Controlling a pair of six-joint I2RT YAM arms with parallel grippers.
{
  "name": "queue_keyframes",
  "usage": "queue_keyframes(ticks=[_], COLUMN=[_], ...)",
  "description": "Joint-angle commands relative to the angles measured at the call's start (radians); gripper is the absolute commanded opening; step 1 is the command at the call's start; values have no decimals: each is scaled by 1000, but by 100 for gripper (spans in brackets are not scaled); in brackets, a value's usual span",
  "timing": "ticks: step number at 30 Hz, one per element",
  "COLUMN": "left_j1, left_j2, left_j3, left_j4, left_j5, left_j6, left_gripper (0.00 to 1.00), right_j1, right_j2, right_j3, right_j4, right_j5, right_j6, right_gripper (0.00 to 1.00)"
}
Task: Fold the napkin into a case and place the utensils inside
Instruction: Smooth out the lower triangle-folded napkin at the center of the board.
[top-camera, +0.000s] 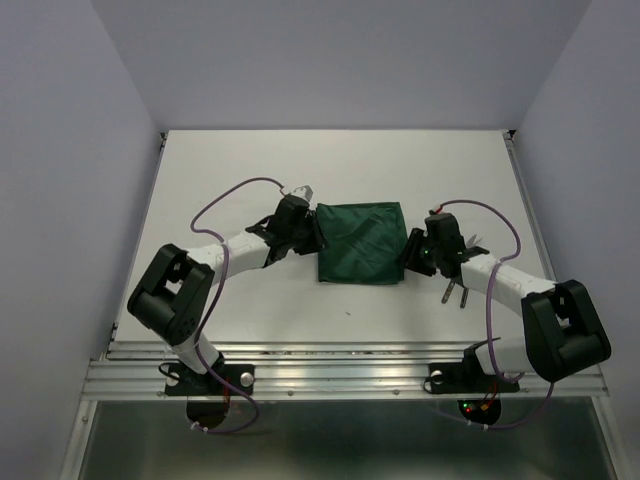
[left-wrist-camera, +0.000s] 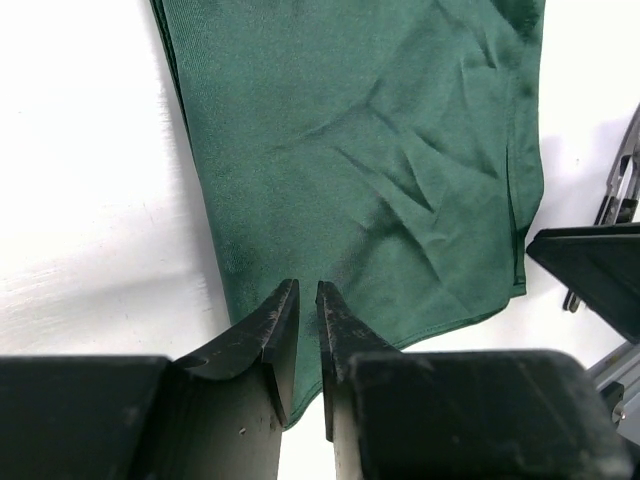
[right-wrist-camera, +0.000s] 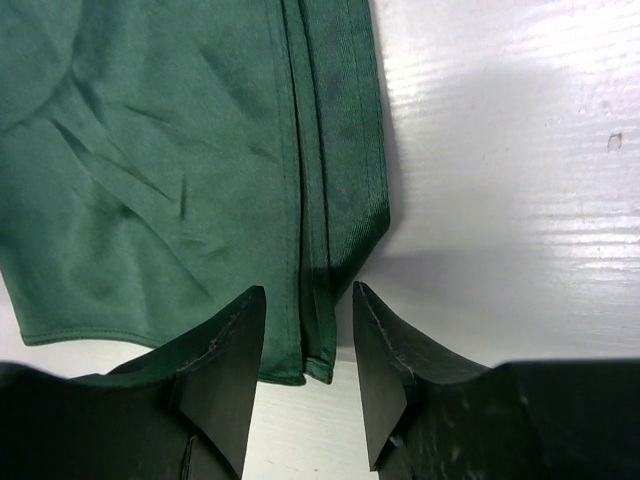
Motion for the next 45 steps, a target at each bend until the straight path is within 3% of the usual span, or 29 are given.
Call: queue_keyframes(ticks=[1,6,12,19,25,26,28,32,36,41,45], left_j1=[4,3,3,3,3,3,3,3,3,3,3], left_j2=[-41,-35,-35,-28,-25,-25,-23,-15,-17,-14,-15], left_j3=[12,14,11,12,11,11,11,12,12,12,12], left_j4=[-17,-17,-16,-14,-13,-11,-11,-8,-8,-8,-8], left_j5=[-19,-10,-14,-11,-13,-13,-13,-13,-11,-13,-13], left_j6=[23,20,22,22,25,25,25,26,29,31,31], left_gripper=[25,25,26,26,26,26,26,26,26,26,26], right_j1=[5,14,43,63,72,72,72,81,91,91,91], right_j2=[-18,6,31,25,-10,-10,-9,2,-3,-13,-30], right_j3=[-11,-13,-7,-2,18,20,27,32,32,40,52], right_j4=[15,15,23,13,-31,-36,-48,-60,-66,-77,-96], right_j5=[-37,-39,-59,-33,-2,1,4,9,19,24,41], right_j6=[-17,-22,-25,-15,-15,-18,-21,-25,-22,-20,-22], right_gripper=[46,51,46,27,24,24,39,42,34,7,1])
